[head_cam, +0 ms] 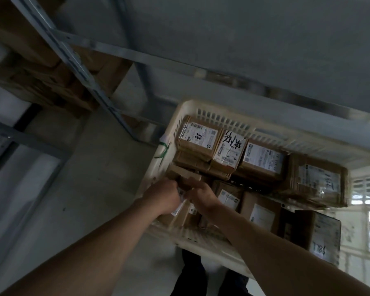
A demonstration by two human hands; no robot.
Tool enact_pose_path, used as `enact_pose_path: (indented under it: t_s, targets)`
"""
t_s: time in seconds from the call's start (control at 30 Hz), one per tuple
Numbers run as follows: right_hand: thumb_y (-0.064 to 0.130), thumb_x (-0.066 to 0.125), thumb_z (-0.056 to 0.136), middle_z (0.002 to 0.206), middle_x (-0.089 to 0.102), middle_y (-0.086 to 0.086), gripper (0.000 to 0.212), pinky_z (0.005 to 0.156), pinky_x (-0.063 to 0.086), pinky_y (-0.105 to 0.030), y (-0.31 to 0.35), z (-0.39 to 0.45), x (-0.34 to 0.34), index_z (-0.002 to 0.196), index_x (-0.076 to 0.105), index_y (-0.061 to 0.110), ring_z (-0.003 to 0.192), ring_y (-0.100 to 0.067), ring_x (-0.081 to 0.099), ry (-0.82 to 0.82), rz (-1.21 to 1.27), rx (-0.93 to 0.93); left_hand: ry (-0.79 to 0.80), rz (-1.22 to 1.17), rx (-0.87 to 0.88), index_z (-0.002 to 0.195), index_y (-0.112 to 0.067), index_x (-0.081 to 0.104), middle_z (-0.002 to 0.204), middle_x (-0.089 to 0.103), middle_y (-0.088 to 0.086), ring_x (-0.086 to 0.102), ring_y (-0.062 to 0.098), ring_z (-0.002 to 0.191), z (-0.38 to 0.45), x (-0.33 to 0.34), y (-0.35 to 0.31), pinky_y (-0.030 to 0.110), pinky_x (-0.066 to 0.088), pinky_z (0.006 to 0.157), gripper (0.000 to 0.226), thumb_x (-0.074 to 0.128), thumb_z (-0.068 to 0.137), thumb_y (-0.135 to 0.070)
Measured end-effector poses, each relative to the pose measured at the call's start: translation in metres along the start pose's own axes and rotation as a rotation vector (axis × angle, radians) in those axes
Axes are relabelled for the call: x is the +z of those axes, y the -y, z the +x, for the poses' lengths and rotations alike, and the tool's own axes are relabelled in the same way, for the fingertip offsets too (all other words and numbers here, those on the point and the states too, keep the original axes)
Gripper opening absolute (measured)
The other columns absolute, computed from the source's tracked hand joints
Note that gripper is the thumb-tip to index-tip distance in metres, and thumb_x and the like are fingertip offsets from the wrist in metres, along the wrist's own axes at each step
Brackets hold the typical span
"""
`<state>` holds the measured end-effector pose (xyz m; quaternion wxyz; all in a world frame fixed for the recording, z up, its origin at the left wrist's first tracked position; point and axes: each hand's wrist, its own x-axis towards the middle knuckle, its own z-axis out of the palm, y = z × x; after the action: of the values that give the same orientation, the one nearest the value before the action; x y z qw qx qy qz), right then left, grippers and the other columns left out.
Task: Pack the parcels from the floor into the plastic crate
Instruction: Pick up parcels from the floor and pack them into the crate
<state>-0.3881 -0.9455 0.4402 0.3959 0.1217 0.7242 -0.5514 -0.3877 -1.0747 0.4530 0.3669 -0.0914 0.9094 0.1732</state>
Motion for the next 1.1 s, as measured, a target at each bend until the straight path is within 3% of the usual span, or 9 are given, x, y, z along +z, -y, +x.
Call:
enact_pose_path:
  t_s: [0.1,0.2,0.3,0.4,0.5,0.67,0.83,0.97,1.1]
  targets:
    - [-0.005,0.053,0.086,0.120,0.051,-0.006,0.046,0.085,0.039,-0.017,0.004,0.004,0.004,0.132,0.058,0.001,0.113,-0.016,0.046,0.079,-0.047,-0.013,-0.010,0.028,-0.005,0.114,-0.010,0.063,0.120,0.061,0.014,0.061,0.031,0.107,0.002,0.002,0.007,0.036,0.050,0.084,0.030,0.051,0.089,-0.020]
    - [0.011,0.056,0.077,0.144,0.042,-0.004,0.063,0.113,0.033,-0.038,0.007,0.012,0.013,0.139,0.057,0.020,0.136,-0.023,0.039,0.079,-0.112,-0.073,0.011,0.002,0.003,0.119,-0.011,0.061,0.125,0.059,0.014,0.060,0.031,0.111,0.003,0.003,0.012,0.035,0.049,0.086,0.033,0.050,0.090,-0.020]
    - [0.004,0.053,0.079,0.147,0.041,-0.015,0.058,0.116,0.030,-0.052,0.007,0.018,0.019,0.135,0.061,0.018,0.141,-0.035,0.032,0.058,-0.119,-0.114,0.022,-0.012,-0.001,0.125,-0.009,0.057,0.131,0.054,0.016,0.057,0.032,0.115,0.004,0.003,0.014,0.036,0.048,0.091,0.038,0.048,0.089,-0.018]
    - [-0.001,0.049,0.084,0.136,0.048,0.010,0.063,0.119,0.025,-0.052,-0.003,0.018,0.024,0.136,0.059,0.033,0.147,-0.033,0.023,0.034,-0.137,-0.106,0.030,-0.032,-0.005,0.126,-0.009,0.057,0.134,0.050,0.017,0.055,0.033,0.118,0.004,0.001,0.014,0.037,0.047,0.094,0.040,0.046,0.088,-0.016]
    - [0.007,0.055,0.073,0.135,0.053,0.001,0.070,0.100,0.051,-0.053,-0.015,0.020,0.026,0.108,0.057,0.068,0.129,-0.033,0.050,0.010,-0.066,-0.008,0.035,-0.023,-0.007,0.130,-0.008,0.055,0.139,0.042,0.017,0.049,0.034,0.124,0.003,-0.001,0.011,0.038,0.043,0.101,0.042,0.047,0.089,-0.016]
    - [-0.004,0.055,0.089,0.124,0.048,0.001,0.074,0.076,0.061,-0.038,-0.007,0.004,0.025,0.146,0.037,0.040,0.106,-0.022,0.060,0.119,0.044,0.108,0.026,-0.021,0.008,0.138,-0.010,0.049,0.144,0.037,0.016,0.046,0.034,0.127,0.002,-0.001,0.007,0.038,0.040,0.103,0.044,0.044,0.095,-0.019]
    - [-0.006,0.056,0.088,0.124,0.046,-0.002,0.077,0.089,0.058,-0.048,-0.010,0.003,0.023,0.148,0.033,0.037,0.105,-0.024,0.058,0.121,0.052,0.151,0.042,-0.015,0.013,0.129,-0.006,0.056,0.137,0.047,0.019,0.052,0.033,0.120,-0.001,-0.002,0.005,0.038,0.045,0.098,0.039,0.047,0.094,-0.020]
    - [0.000,0.056,0.088,0.152,0.039,-0.012,0.083,0.090,0.057,-0.049,-0.006,-0.004,0.012,0.157,0.022,0.031,0.113,-0.028,0.057,0.031,-0.002,0.120,0.052,-0.015,0.003,0.125,-0.008,0.058,0.133,0.051,0.017,0.055,0.033,0.116,-0.002,-0.003,0.005,0.036,0.048,0.093,0.040,0.048,0.088,-0.019]
    - [0.015,0.059,0.089,0.153,0.039,-0.012,0.076,0.091,0.056,-0.050,0.000,-0.017,-0.007,0.157,0.026,0.024,0.103,-0.026,0.059,-0.088,-0.009,0.033,0.046,-0.036,0.049,0.129,-0.015,0.059,0.138,0.052,0.012,0.055,0.030,0.118,-0.005,-0.009,-0.002,0.038,0.048,0.098,0.046,0.047,0.086,-0.025]
